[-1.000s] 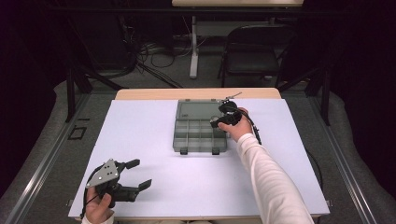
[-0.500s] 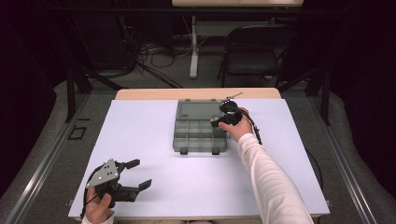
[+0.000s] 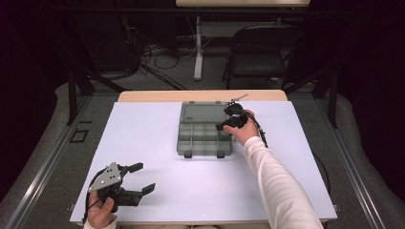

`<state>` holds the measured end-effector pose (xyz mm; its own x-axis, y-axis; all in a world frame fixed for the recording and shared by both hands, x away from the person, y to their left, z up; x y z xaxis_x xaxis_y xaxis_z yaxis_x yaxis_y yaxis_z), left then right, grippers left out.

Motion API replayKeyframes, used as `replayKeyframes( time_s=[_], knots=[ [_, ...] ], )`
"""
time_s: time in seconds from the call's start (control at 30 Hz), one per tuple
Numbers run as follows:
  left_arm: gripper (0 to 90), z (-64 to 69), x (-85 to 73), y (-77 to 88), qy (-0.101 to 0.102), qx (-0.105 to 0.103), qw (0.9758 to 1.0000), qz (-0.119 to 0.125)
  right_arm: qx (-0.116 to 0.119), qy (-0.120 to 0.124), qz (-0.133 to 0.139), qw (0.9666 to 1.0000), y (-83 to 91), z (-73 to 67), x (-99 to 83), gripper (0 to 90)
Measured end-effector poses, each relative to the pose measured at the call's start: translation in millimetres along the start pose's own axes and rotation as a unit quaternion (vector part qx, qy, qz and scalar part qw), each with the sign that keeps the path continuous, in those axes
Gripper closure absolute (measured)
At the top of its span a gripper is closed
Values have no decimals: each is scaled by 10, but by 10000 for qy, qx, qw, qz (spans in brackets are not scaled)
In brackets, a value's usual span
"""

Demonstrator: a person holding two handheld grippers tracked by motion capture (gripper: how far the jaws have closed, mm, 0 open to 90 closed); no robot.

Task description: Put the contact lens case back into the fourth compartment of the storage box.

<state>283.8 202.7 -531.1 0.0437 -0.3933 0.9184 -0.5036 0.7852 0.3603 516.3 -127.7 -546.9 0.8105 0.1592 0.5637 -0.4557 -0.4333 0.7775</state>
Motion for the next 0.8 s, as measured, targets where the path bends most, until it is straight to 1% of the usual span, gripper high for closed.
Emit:
replayKeyframes(
  time_s=[0.13,0.17,0.33,0.4,0.5,0.57,0.6,0.63,0.67,0.8],
  knots=[
    [162,-1,0,-1,6,-9,10000,8,-5,-6,65,10000,10,1,9,445],
    [162,1,0,-2,20,-9,10000,9,-13,-32,32,10000,22,0,8,442],
    [161,-2,-2,1,15,8,10000,0,39,-70,118,9999,66,-2,17,437],
    [162,-1,-2,1,13,1,10000,6,67,-81,96,9999,96,-5,18,437],
    [162,0,-3,3,10,5,10000,6,72,-57,128,9999,142,-16,20,458],
    [162,-1,-4,5,19,5,10000,15,59,-67,131,9999,178,-31,12,477],
    [162,-2,-4,6,21,2,10000,14,98,-104,103,9998,198,-48,1,476],
    [162,-2,-4,7,20,3,10000,13,168,-85,137,9997,215,-70,-8,470],
    [162,-2,-5,8,15,0,10000,10,169,-47,152,9997,241,-87,-20,464],
    [162,1,-2,7,24,1,10000,20,230,-60,255,9994,330,-153,-84,449]
  ],
)
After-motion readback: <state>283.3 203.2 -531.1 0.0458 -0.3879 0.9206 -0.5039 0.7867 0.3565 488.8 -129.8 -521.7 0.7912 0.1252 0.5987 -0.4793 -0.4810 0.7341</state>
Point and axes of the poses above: each handheld gripper's, and its own axes: y roughly backward along the jaws, x roughly out of its top, z roughly to its right, the point moved 5 cm from there along -y, roughly forward along the jaws, and after that the axes turned 14 degrees about -y, right-handed, at the moved point
